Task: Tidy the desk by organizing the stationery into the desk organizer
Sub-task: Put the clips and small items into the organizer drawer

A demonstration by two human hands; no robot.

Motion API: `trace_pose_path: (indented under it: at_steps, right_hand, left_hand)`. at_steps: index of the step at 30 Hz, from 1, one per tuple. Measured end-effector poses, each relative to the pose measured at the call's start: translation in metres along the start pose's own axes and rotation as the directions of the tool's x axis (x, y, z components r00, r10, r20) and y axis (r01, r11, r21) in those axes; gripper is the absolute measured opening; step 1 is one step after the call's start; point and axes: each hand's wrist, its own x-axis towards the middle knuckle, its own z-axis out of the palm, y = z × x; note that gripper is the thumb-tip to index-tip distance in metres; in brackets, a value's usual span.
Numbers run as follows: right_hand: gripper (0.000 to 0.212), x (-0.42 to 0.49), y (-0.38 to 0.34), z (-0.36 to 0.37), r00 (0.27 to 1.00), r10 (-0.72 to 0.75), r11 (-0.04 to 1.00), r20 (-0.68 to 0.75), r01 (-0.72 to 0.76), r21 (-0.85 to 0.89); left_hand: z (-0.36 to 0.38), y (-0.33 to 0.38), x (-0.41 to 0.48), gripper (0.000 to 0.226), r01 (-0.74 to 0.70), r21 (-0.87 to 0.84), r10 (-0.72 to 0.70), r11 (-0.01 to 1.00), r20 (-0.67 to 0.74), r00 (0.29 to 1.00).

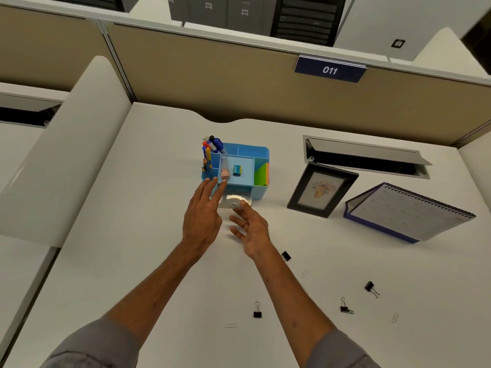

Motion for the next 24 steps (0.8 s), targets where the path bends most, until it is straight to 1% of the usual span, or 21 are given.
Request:
trace_pose_path:
  at_steps: [7, 11, 13, 15, 17, 19, 20, 21, 22, 23, 24]
  right_hand:
    - [0.046, -0.005, 0.000, -0.003, 0.999, 0.017, 1.000, 0.050, -0.018, 0.018]
    - [0.056, -0.004, 0.001, -0.009, 0.999, 0.004, 1.000, 0.046, -0.004, -0.009]
    - [0.053, -0.009, -0.002, -0.016, 1.000, -0.012, 0.998, 0.025, 0.013, -0.060]
    - [0.043, -0.016, -0.005, -0.028, 0.997, -0.080, 0.987, 0.002, 0.080, -0.142]
    - [0.033, -0.023, -0.011, -0.048, 0.974, -0.226, 0.942, -0.013, 0.216, -0.257]
    - [0.018, -0.027, -0.019, -0.077, 0.914, -0.405, 0.835, 0.010, 0.374, -0.402]
    - [0.012, -0.027, -0.023, -0.093, 0.873, -0.485, 0.746, 0.048, 0.442, -0.498]
    - [0.010, -0.027, -0.027, -0.108, 0.830, -0.548, 0.629, 0.103, 0.491, -0.603]
    - [0.013, -0.025, -0.030, -0.123, 0.794, -0.584, 0.494, 0.169, 0.513, -0.702]
    - [0.016, -0.023, -0.032, -0.137, 0.771, -0.593, 0.353, 0.234, 0.510, -0.785]
    - [0.020, -0.022, -0.034, -0.148, 0.762, -0.577, 0.220, 0.294, 0.491, -0.843]
  left_hand:
    - [0.002, 0.000, 0.000, 0.095, 0.006, -0.022, -0.006, 1.000, -0.006, 1.000]
    - [0.003, 0.003, 0.003, 0.088, 0.016, 0.002, -0.016, 1.000, -0.007, 1.000]
    - [0.004, 0.001, 0.004, 0.085, 0.017, 0.010, -0.017, 1.000, -0.008, 1.000]
    - [0.006, 0.000, 0.003, 0.084, 0.009, -0.013, -0.010, 1.000, -0.031, 0.999]
    - [0.009, 0.002, -0.001, 0.086, -0.008, -0.055, 0.004, 0.998, -0.079, 0.997]
    - [0.012, 0.006, -0.009, 0.085, -0.056, -0.095, 0.041, 0.994, -0.151, 0.988]
    - [0.014, 0.009, -0.014, 0.083, -0.081, -0.103, 0.061, 0.991, -0.188, 0.980]
    - [0.015, 0.014, -0.020, 0.081, -0.104, -0.095, 0.081, 0.990, -0.221, 0.972]
    - [0.016, 0.019, -0.027, 0.078, -0.133, -0.082, 0.108, 0.988, -0.254, 0.961]
    - [0.019, 0.025, -0.034, 0.074, -0.179, -0.067, 0.153, 0.982, -0.286, 0.946]
    - [0.021, 0.031, -0.041, 0.070, -0.236, -0.055, 0.209, 0.970, -0.306, 0.929]
